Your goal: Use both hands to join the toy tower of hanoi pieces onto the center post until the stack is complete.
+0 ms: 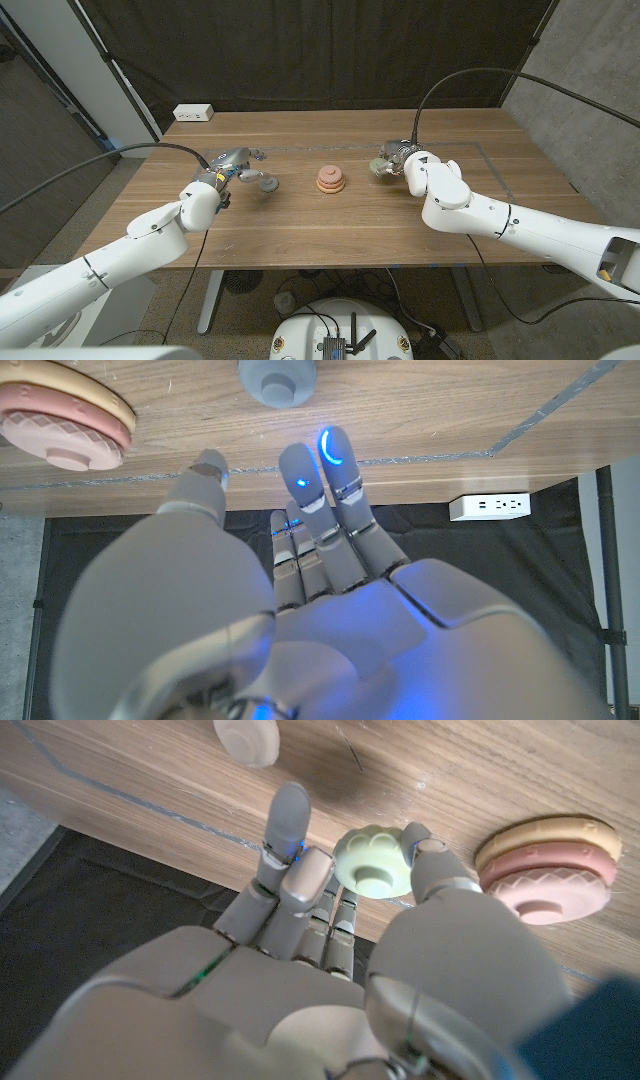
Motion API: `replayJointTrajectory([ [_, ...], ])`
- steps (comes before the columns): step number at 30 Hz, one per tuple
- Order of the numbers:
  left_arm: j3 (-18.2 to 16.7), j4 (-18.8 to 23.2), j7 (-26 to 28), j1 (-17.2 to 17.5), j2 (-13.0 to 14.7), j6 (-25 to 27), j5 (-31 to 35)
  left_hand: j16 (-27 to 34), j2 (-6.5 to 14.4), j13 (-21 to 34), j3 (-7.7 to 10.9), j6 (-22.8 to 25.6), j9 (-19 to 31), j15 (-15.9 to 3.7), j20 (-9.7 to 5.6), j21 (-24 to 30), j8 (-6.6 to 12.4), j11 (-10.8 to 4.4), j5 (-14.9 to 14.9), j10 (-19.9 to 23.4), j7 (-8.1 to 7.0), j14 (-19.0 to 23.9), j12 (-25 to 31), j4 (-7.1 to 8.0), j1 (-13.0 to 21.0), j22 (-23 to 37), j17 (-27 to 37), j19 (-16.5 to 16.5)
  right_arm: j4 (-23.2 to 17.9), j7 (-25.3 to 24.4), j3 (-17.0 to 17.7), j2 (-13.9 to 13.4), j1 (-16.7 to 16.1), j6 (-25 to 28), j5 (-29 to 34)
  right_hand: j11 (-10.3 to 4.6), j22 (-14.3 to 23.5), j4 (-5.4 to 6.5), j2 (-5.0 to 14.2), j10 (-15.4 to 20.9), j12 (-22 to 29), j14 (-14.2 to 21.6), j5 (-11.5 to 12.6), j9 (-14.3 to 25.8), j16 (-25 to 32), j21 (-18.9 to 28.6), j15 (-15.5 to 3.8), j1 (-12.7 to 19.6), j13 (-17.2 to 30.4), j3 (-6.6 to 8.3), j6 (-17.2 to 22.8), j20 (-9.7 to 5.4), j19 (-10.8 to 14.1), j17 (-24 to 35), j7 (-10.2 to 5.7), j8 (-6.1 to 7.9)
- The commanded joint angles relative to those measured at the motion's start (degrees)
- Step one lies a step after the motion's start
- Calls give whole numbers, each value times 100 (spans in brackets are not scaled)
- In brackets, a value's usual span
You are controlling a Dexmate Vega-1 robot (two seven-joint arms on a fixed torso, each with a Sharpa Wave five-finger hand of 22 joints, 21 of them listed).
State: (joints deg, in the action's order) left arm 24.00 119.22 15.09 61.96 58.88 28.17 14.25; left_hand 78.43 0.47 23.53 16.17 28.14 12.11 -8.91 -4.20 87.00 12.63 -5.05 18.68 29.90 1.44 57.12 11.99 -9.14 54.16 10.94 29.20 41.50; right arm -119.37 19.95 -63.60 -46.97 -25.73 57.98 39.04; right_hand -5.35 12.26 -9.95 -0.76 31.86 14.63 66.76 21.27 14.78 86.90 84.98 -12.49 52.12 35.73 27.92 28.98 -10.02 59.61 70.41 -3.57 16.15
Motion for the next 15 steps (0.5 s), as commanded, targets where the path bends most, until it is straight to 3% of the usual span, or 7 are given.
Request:
replayJointTrajectory([
  [1, -70, 50, 102, 109, 9, 84, -16, -4, 6, 10, 52, 41, 32, -371, -753, 7, -6, -15, 60, 76, -29, 45, 29, -2, -33, -2, 4, 59, -66, 173, 257, 107, -190, -473, 318, -322, 0, 84, 164, 336, 19, 48, 43, 21, 29, 21, -4, 69, 35, 136, 124, -273, 31, 21, -106, 12],
  [15, -134, 68, 131, 194, 60, 78, -82, 13, 9, 11, 67, 72, 34, -371, -755, 14, -2, -17, 64, 103, -35, 78, 29, -2, -31, 0, 19, 78, -93, 446, 582, 308, -369, -1113, 662, -315, 0, 78, 158, 353, 1, 39, 61, 18, 43, 24, -5, 50, 74, 163, 119, -274, 27, 20, -101, -1],
])
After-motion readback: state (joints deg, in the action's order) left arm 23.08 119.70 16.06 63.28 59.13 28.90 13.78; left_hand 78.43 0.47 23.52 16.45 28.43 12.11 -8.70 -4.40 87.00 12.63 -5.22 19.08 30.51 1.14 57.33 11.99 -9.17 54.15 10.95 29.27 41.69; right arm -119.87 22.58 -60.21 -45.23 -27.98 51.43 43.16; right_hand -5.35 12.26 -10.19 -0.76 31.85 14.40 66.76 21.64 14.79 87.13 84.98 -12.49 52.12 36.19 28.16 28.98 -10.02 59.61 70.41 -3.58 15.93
